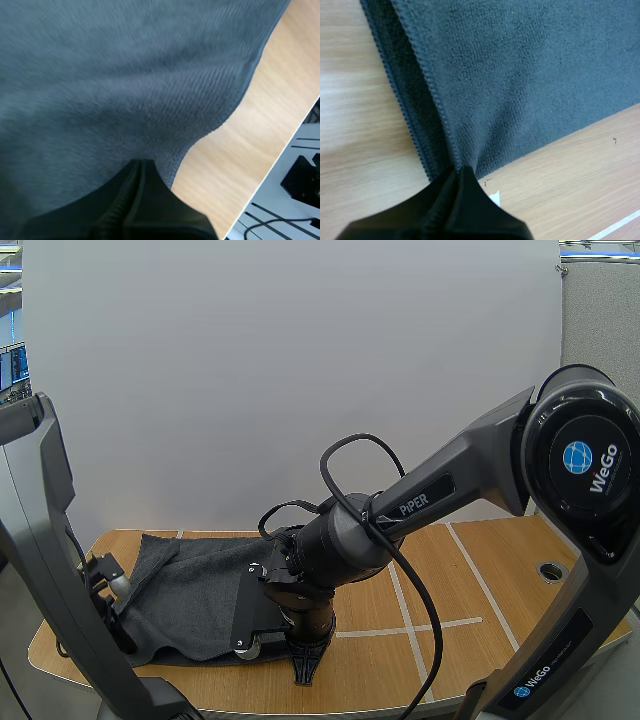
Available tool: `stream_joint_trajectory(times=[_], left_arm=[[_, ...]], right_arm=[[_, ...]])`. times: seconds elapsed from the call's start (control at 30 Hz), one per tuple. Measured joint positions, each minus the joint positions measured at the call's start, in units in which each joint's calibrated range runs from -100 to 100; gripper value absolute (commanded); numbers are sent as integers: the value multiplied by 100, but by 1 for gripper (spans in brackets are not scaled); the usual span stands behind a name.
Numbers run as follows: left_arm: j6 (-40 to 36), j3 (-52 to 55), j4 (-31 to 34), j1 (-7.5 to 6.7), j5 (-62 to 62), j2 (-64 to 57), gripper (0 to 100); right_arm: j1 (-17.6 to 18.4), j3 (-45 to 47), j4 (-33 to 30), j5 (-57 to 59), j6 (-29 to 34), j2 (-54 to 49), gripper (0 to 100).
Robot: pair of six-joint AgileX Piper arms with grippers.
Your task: Fold the towel
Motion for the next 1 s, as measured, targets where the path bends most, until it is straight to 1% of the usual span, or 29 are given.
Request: stream_joint_trajectory(times=[0.07,0.4,0.67,1.0], left_arm=[[0,50,38,0,-112,189,0],[0,50,38,0,-134,186,0],[-30,50,47,0,-134,186,0],[-30,50,47,0,-134,186,0]], right_arm=[[0,0,0,0,0,0,0],[0,0,-144,46,42,0,0],[0,0,-795,464,643,-27,0],[10,0,-867,701,766,-433,0]])
